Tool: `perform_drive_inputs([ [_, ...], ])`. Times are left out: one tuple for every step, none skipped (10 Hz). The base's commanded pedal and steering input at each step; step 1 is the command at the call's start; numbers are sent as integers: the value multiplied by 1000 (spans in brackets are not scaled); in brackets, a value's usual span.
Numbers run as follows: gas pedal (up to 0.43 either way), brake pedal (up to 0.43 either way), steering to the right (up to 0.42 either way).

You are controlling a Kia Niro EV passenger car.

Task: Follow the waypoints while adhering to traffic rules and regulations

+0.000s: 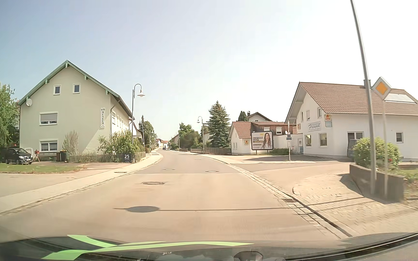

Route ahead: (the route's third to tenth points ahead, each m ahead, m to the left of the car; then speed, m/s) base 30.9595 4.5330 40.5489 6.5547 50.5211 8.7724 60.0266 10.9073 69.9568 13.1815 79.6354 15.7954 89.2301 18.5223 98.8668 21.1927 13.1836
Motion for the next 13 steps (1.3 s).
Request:
perform_drive_inputs([
  [47, 0, -21],
  [47, 0, -22],
  [59, 0, -23],
  [59, 0, -23],
  [59, 0, -23],
  [59, 0, -24],
  [59, 0, -23],
  [59, 0, -24],
  [59, 0, -23],
  [67, 0, -24],
  [67, 0, -23],
  [67, 0, -25],
  [67, 0, -28],
])
